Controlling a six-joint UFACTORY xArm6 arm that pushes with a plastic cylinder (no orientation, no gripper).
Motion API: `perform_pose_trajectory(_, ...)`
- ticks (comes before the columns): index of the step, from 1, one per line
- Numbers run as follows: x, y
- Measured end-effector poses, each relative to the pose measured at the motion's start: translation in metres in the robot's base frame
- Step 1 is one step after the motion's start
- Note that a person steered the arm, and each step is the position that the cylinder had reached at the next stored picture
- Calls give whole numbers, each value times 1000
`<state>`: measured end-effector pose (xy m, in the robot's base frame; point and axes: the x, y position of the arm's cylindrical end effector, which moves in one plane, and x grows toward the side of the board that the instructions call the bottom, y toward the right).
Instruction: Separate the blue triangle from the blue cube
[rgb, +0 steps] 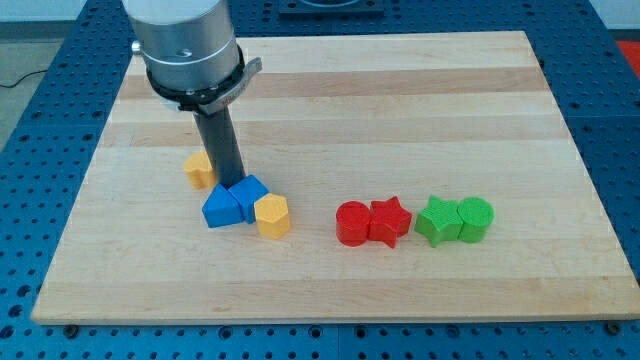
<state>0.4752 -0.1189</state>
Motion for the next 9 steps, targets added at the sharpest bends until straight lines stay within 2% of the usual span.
perform_pose_trajectory(3,18,-14)
perform_pose_trajectory(5,5,-15)
perform_pose_trajectory(9,44,-9)
